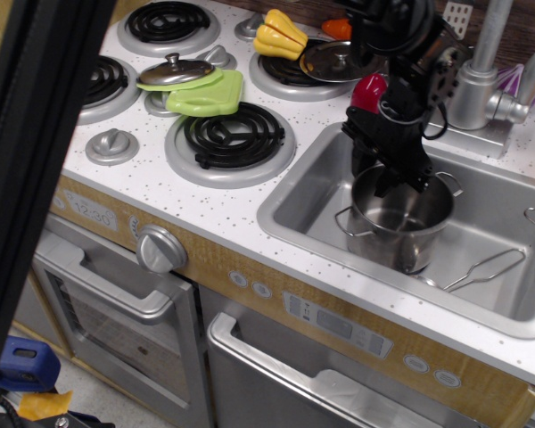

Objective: Flip pot upright in sink

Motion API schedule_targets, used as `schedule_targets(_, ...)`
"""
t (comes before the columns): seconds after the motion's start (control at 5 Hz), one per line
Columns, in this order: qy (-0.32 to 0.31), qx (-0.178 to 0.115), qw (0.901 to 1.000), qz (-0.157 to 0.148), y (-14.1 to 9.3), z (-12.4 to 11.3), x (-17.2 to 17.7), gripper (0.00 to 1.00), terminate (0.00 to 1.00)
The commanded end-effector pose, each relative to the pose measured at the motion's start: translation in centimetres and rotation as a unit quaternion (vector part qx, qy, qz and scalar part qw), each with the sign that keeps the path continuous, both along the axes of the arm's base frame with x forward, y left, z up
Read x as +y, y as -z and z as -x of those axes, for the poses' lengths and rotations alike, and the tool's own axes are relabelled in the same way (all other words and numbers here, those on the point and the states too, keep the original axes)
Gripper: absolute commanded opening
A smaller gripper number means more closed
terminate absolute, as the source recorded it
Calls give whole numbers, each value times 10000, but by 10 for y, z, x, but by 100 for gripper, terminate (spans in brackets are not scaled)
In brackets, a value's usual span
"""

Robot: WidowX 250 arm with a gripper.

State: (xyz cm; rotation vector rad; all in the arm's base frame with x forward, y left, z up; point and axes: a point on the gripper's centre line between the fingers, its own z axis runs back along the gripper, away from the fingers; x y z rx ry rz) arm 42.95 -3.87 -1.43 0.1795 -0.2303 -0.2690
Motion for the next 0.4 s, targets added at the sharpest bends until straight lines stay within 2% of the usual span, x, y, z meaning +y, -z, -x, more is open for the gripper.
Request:
schedule_targets(0.0,62,-269,9996,24,-21,-9,-4,100,0)
schedule_targets(0.2,62,-269,9996,24,-21,-9,-4,100,100)
